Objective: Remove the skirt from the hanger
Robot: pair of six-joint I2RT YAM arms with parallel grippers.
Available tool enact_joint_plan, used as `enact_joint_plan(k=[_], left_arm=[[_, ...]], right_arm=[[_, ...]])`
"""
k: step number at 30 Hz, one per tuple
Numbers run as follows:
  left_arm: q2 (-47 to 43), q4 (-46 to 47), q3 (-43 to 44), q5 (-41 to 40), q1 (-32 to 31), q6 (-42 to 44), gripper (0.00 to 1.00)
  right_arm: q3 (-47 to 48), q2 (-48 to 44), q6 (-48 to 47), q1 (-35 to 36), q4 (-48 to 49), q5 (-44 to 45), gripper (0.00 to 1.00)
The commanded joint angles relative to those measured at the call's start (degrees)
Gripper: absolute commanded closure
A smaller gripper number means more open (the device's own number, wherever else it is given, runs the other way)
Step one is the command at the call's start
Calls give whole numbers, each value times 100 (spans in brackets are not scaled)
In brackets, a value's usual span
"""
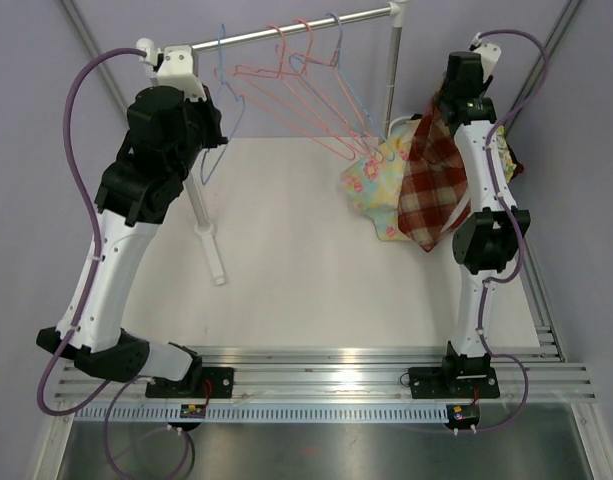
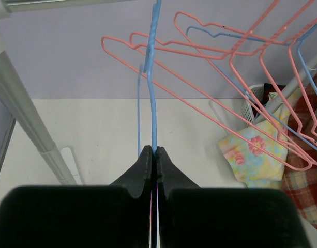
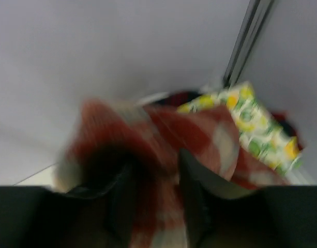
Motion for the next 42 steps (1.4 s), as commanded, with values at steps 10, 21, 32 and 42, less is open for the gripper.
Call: enact_joint_plan(k=[10,21,32,42], left_arm=[[973,322,887,-178,10,-92,100],[-188,613,-1302,-142,-60,-928,72],[-1645,392,-2494,-195,-377,-831,1],[-4326,445,-5166,-493,-386,-1051,1]], right_arm=[[-6698,-4423,1555,200,1362,-272,0],[-7482,-6656,1369,209,291,-579,1],[-7851,-8309,1502,209,-124,-2073,1],[-8553,-9812,1966,209,-177,-3120,0]])
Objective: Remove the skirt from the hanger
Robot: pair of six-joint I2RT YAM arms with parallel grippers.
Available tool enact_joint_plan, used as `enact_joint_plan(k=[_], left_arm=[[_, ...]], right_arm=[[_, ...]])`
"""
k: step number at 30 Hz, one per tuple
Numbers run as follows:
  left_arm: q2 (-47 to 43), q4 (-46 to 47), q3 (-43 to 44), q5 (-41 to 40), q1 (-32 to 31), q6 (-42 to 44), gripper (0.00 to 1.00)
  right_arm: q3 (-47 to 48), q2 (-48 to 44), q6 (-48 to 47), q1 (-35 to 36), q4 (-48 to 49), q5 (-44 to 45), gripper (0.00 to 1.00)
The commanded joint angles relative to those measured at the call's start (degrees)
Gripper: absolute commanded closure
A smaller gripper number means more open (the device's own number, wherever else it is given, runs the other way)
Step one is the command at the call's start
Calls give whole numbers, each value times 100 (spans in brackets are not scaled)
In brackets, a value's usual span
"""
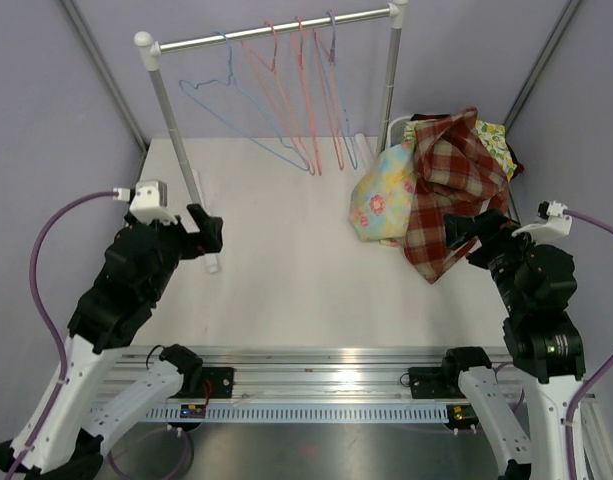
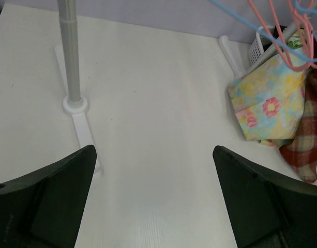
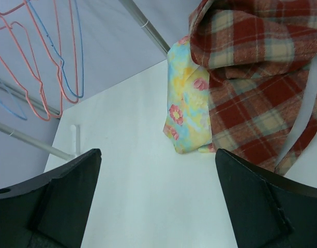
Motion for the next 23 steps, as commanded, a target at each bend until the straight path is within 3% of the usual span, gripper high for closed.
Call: enact_joint_plan(k=[1,5,12,23], left_arm=[[-869,80,-701,-358,-23,-170,1],[-1783,-104,-1194,-595,-23,-214,1],[-2443,-465,-1749,-780,-23,-223,1],[-2480,-562,-1713,-825,-23,-232,1]], right_arm=[[-301,-568,310,21,59,-519,0],[-731,-1238,538,21,314,-519,0],[-1013,-1845,653,21,77,-299,1],[-900,-1898,539,21,-212,-370,0]])
